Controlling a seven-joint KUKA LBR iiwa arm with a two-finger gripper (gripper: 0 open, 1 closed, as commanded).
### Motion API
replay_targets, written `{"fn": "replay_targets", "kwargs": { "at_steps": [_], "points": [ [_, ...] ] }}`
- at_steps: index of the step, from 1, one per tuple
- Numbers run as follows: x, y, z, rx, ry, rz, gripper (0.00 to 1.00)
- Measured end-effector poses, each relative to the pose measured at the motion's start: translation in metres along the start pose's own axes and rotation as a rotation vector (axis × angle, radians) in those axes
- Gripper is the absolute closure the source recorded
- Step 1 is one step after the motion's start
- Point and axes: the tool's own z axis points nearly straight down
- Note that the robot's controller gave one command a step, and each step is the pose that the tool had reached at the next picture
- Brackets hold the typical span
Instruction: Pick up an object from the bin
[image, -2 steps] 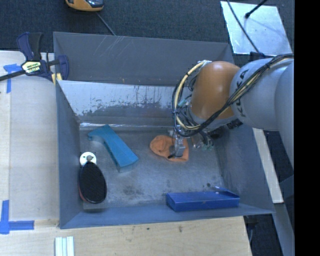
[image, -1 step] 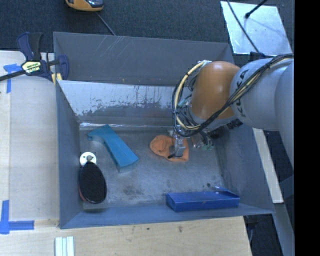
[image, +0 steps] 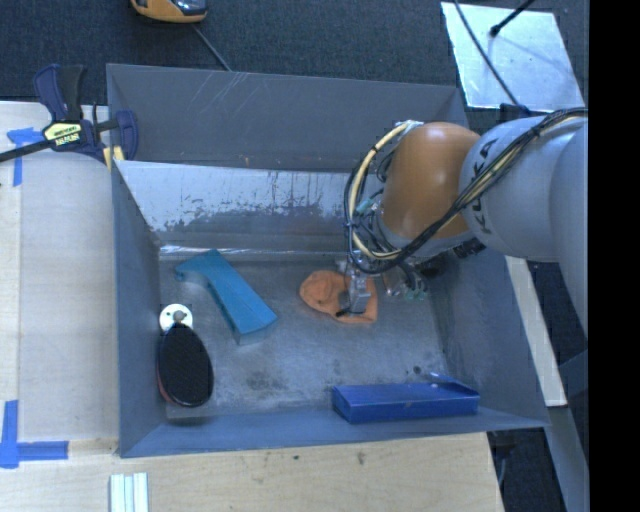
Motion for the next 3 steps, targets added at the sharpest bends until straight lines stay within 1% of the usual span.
{"fn": "replay_targets", "kwargs": {
  "at_steps": [3],
  "points": [
    [0.0, 0.0001, 0.0, 0.0, 0.0, 0.0, 1.0]
  ]
}}
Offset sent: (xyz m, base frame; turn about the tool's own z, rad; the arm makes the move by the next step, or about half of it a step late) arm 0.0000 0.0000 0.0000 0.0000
